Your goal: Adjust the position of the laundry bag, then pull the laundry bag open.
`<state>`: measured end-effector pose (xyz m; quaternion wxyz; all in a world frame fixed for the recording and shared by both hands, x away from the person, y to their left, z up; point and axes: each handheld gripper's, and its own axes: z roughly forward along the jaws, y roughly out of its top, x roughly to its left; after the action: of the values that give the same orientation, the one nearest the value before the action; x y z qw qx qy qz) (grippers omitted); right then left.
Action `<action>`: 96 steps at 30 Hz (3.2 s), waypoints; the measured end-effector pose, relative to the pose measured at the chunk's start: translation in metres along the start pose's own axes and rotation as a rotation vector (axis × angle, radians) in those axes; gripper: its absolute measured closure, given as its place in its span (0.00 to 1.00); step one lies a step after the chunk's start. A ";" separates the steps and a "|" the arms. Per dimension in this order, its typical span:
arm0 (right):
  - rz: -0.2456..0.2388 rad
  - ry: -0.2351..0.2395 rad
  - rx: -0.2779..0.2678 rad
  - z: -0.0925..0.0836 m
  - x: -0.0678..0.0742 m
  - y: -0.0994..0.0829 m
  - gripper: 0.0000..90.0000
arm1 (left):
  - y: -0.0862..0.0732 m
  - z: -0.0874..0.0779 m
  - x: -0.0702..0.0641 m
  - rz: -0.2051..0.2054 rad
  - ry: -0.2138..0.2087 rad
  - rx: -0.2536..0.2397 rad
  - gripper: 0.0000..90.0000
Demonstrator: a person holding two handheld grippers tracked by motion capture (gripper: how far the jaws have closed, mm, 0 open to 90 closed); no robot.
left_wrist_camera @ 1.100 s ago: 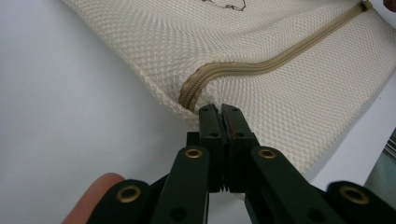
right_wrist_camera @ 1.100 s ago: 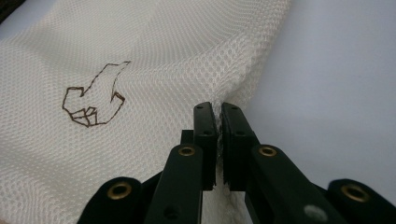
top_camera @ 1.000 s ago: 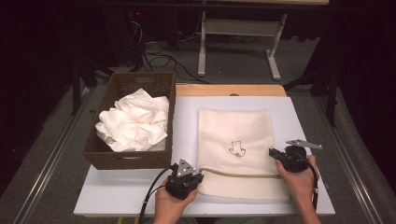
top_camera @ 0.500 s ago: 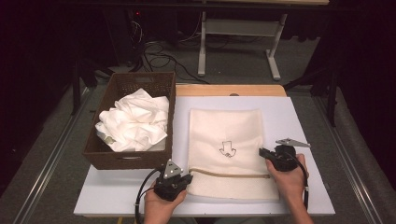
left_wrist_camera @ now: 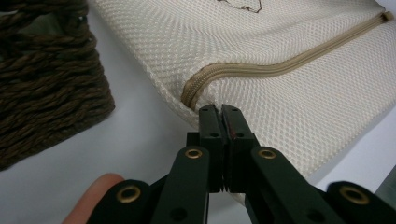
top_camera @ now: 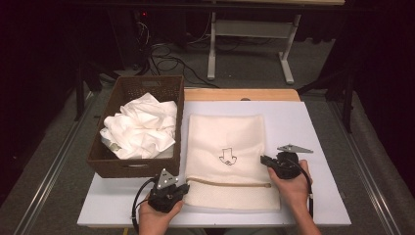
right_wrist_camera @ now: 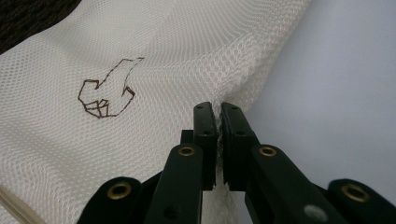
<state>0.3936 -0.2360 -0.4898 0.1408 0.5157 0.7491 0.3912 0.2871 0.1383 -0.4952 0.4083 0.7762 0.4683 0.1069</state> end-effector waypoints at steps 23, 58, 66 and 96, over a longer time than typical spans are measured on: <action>-0.040 -0.022 0.025 0.015 0.011 -0.004 0.92 | -0.019 0.000 0.014 -0.011 -0.025 0.036 0.95; 0.092 0.083 0.125 -0.019 -0.007 -0.030 0.45 | 0.057 0.054 -0.078 0.144 -0.246 0.038 0.16; 0.138 0.146 0.144 -0.020 -0.014 -0.032 0.60 | 0.063 0.081 -0.100 0.184 -0.294 0.089 0.21; 0.078 0.211 -0.043 -0.048 0.015 -0.034 0.98 | 0.073 0.114 -0.121 0.132 -0.383 0.112 0.80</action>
<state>0.3358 -0.2496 -0.4806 0.0568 0.4973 0.7307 0.4643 0.3313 -0.0383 -0.4889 0.4383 0.8329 0.3353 -0.0423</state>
